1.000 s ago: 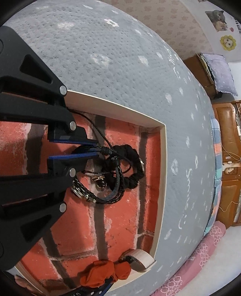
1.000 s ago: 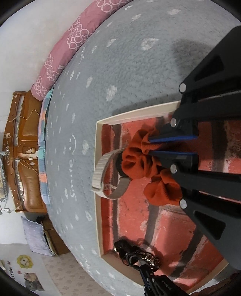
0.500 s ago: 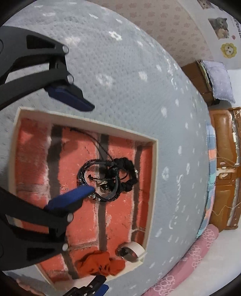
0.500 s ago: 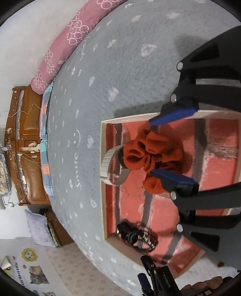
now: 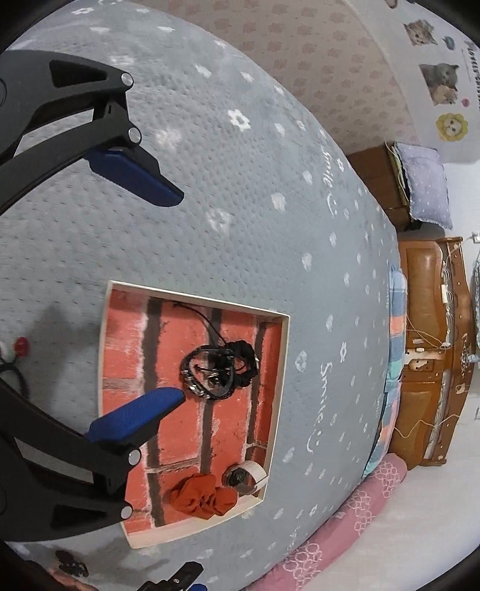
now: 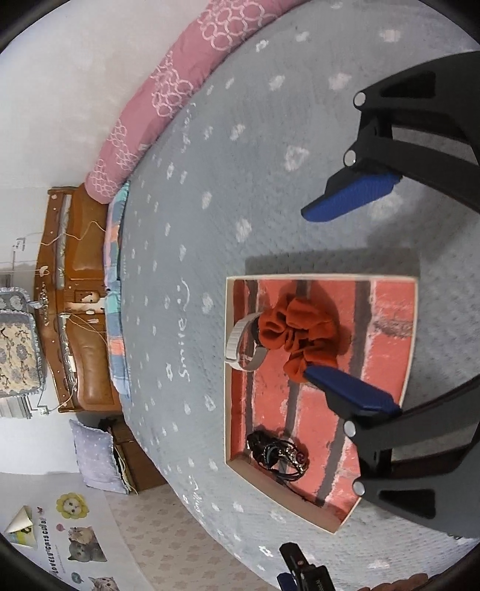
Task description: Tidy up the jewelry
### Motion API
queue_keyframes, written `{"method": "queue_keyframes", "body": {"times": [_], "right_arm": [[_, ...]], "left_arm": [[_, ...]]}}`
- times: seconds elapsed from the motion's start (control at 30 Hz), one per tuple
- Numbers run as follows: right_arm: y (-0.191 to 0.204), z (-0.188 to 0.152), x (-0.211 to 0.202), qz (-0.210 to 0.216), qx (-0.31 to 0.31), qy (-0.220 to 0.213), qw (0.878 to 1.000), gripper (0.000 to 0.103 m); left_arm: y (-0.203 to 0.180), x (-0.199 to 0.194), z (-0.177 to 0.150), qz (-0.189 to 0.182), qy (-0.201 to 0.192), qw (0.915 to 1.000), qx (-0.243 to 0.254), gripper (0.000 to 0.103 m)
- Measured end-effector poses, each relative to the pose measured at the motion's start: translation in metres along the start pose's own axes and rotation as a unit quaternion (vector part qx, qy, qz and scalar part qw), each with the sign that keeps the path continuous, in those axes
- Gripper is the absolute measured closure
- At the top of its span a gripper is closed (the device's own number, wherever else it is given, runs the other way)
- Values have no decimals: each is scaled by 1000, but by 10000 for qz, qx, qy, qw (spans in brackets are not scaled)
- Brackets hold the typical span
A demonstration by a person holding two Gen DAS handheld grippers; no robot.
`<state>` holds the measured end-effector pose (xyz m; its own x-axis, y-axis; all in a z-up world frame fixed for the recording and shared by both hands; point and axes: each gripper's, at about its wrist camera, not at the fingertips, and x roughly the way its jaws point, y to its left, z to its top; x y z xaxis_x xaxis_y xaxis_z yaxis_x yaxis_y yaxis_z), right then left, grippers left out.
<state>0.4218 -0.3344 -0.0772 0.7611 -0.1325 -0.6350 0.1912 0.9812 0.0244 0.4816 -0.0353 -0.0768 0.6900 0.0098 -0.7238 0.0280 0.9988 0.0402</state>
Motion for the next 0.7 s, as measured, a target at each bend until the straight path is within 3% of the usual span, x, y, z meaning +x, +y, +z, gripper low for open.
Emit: {"method": "queue_keyframes", "body": {"times": [0.2, 0.5, 0.7], "right_arm": [[-18, -8, -33, 34, -14, -66, 10000, 14], [-54, -28, -69, -388, -294, -186, 9986, 13], [-89, -45, -77, -595, -52, -147, 9981, 13]], "left_arm": [[9, -26, -14, 38, -12, 10000, 52, 7], [17, -60, -34, 38, -106, 9998, 179, 5], [18, -65, -45, -3, -8, 9999, 154, 5]]}}
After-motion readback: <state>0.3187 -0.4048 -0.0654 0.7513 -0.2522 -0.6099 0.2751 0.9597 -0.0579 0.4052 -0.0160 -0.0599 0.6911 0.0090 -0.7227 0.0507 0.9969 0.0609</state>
